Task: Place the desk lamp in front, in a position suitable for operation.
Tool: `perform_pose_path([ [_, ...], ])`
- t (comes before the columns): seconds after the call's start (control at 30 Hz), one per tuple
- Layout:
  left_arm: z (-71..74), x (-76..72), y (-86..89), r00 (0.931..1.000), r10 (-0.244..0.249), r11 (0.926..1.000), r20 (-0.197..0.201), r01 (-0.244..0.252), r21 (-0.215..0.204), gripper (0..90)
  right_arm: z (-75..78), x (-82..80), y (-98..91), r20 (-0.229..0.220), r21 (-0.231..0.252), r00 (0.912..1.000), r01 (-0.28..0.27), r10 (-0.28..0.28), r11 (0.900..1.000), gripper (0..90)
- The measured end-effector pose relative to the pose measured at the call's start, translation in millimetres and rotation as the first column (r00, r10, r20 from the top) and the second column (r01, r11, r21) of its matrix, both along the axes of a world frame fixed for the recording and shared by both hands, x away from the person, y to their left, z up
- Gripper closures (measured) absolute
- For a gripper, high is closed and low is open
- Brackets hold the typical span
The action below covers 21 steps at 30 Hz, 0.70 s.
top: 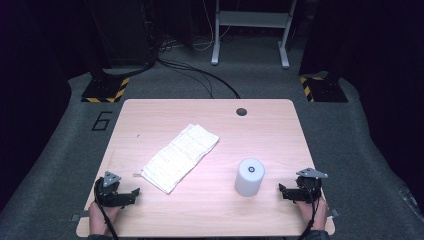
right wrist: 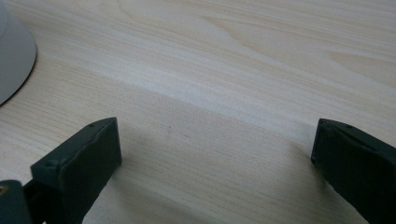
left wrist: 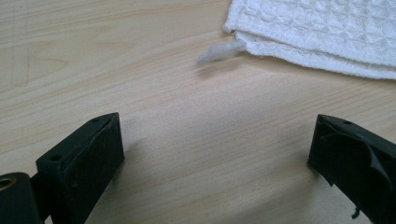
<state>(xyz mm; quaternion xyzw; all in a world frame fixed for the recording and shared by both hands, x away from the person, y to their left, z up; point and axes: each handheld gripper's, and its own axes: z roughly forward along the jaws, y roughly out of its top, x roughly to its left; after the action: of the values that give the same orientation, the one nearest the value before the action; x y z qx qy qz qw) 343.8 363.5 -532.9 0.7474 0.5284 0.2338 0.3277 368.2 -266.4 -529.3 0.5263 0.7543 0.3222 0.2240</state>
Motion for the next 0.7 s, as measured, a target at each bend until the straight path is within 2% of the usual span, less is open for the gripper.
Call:
perform_pose_path([
  [0.4,0.0,0.0,-0.1,1.0000,-0.001,1.0000,-0.001,0.001,0.000,2.7,-0.2,0.1,0.5,0.001,0.008,1.0000,0.004,-0.004,1.0000,1.3],
  [0.47,1.8,-0.3,0.4,0.9996,-0.011,0.9999,-0.025,0.011,0.007,2.3,-0.2,0.2,0.3,0.002,0.007,1.0000,0.003,-0.003,1.0000,1.4],
  [0.6,2.5,-0.7,0.3,0.9995,-0.002,0.9999,-0.031,0.002,0.015,1.2,-0.1,0.3,-0.5,0.001,-0.002,1.0000,-0.003,0.003,1.0000,1.4],
  [0.63,3.0,-1.1,-0.9,0.9998,0.013,0.9997,-0.013,-0.013,0.019,0.9,-0.1,0.3,-0.6,0.002,-0.002,1.0000,-0.004,0.004,1.0000,1.5],
  [0.67,3.0,-1.1,-0.9,0.9998,0.013,0.9997,-0.013,-0.013,0.019,0.9,-0.1,0.3,-0.6,0.002,-0.002,1.0000,-0.004,0.004,1.0000,1.5],
  [0.7,6.3,-1.0,-0.9,0.9999,0.015,0.9999,0.002,-0.015,0.008,0.9,-0.1,0.0,-0.1,0.001,0.003,1.0000,0.000,0.000,1.0000,1.9],
])
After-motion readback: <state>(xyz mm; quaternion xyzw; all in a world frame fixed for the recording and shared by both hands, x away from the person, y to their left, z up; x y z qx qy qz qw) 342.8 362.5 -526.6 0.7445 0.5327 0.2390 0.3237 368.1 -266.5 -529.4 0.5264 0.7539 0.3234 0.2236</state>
